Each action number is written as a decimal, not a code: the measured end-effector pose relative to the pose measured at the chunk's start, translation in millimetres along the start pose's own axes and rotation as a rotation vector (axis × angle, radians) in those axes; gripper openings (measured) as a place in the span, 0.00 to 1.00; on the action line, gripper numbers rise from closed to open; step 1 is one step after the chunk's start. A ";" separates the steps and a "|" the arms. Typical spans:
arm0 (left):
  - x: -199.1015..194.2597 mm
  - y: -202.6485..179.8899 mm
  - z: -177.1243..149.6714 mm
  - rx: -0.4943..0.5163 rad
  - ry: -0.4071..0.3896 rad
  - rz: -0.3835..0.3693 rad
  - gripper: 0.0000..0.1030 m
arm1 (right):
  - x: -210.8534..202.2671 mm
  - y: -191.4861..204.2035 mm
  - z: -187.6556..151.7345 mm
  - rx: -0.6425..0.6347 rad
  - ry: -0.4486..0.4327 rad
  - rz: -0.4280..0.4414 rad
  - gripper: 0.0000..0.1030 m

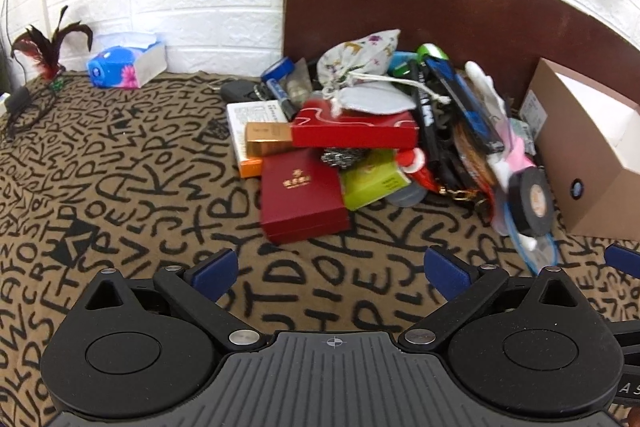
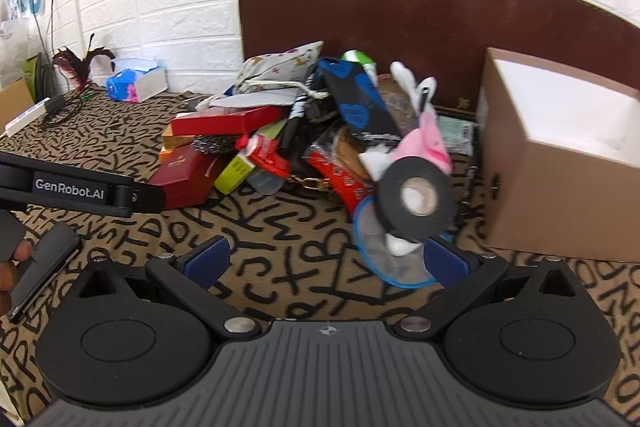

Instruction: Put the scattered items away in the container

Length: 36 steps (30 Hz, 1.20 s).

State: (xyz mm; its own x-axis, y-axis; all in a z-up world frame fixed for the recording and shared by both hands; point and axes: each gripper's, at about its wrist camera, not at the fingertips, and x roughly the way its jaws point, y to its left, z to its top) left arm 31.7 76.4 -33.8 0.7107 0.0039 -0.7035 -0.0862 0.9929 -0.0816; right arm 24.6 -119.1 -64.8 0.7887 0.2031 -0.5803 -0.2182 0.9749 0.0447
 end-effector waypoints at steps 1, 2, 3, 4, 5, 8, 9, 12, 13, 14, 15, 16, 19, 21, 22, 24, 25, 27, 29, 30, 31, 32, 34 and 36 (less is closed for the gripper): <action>3.3 4.6 1.0 -0.003 0.007 -0.002 1.00 | 3.1 2.1 0.4 -0.004 0.004 0.010 0.99; 6.9 9.1 1.8 -0.005 0.014 -0.004 1.00 | 6.4 4.8 1.1 -0.009 0.009 0.019 0.99; 10.1 13.5 2.3 -0.006 0.019 -0.007 1.00 | 9.7 7.7 1.5 -0.015 0.013 0.025 0.99; 13.4 17.7 3.0 -0.005 0.023 -0.010 1.00 | 13.4 11.3 1.8 -0.022 0.017 0.030 0.99; 16.4 21.7 3.9 -0.004 0.025 -0.015 1.00 | 17.1 14.7 2.4 -0.028 0.021 0.036 0.99; 24.7 31.4 8.1 -0.005 0.032 -0.039 1.00 | 28.7 24.5 5.3 -0.051 0.032 0.073 0.99; 27.5 34.4 9.8 -0.008 0.033 -0.052 1.00 | 32.0 27.9 6.2 -0.060 0.032 0.091 0.99; 34.3 40.6 14.3 -0.010 0.037 -0.089 1.00 | 40.7 38.0 8.6 -0.095 0.025 0.132 0.99; 36.4 42.1 15.5 -0.008 0.038 -0.102 1.00 | 43.6 41.7 9.3 -0.109 0.022 0.138 0.99; 38.5 43.4 16.8 -0.005 0.039 -0.114 1.00 | 47.3 45.1 10.3 -0.123 0.023 0.145 0.99; 40.7 44.5 17.9 -0.001 0.039 -0.126 1.00 | 51.3 48.8 11.1 -0.137 0.025 0.154 0.99; 42.7 45.6 19.0 0.004 0.039 -0.136 1.00 | 54.8 52.4 11.7 -0.147 0.025 0.162 0.99; 50.1 49.6 23.3 0.012 0.046 -0.164 1.00 | 65.6 62.6 14.1 -0.175 0.023 0.197 0.95; 54.1 53.1 26.1 0.013 0.047 -0.184 1.00 | 74.0 69.4 15.5 -0.193 0.031 0.223 0.92; 56.6 54.6 27.8 0.016 0.047 -0.195 1.00 | 78.2 72.0 15.9 -0.202 0.036 0.231 0.91; 61.8 56.2 30.7 0.029 0.048 -0.207 0.99 | 86.2 78.0 16.4 -0.219 0.047 0.244 0.89; 65.1 56.8 32.0 0.037 0.050 -0.206 0.99 | 90.5 81.3 17.0 -0.230 0.050 0.249 0.88; 71.9 57.4 34.7 0.051 0.060 -0.199 0.99 | 96.4 87.0 18.0 -0.250 0.050 0.256 0.85; 78.4 58.4 36.8 0.056 0.072 -0.204 0.99 | 100.8 92.1 18.9 -0.275 0.049 0.267 0.81; 81.8 59.0 37.9 0.057 0.079 -0.210 0.99 | 103.6 94.9 19.4 -0.288 0.049 0.270 0.79; 84.3 60.4 38.6 0.056 0.085 -0.216 0.99 | 106.4 97.1 20.1 -0.299 0.053 0.274 0.77; 87.2 61.4 39.1 0.054 0.093 -0.221 0.99 | 109.4 99.3 21.0 -0.309 0.056 0.277 0.75; 92.7 63.6 40.6 0.047 0.104 -0.242 1.00 | 114.7 103.2 21.6 -0.328 0.064 0.280 0.69; 97.4 64.4 41.9 0.039 0.118 -0.261 1.00 | 119.4 105.4 21.9 -0.342 0.076 0.284 0.65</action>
State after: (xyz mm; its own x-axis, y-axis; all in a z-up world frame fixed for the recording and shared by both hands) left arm 124.6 145.7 -78.0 0.6190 -0.2637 -0.7398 0.1174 0.9624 -0.2448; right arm 108.4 9.9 -111.6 0.6284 0.4385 -0.6425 -0.6076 0.7924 -0.0534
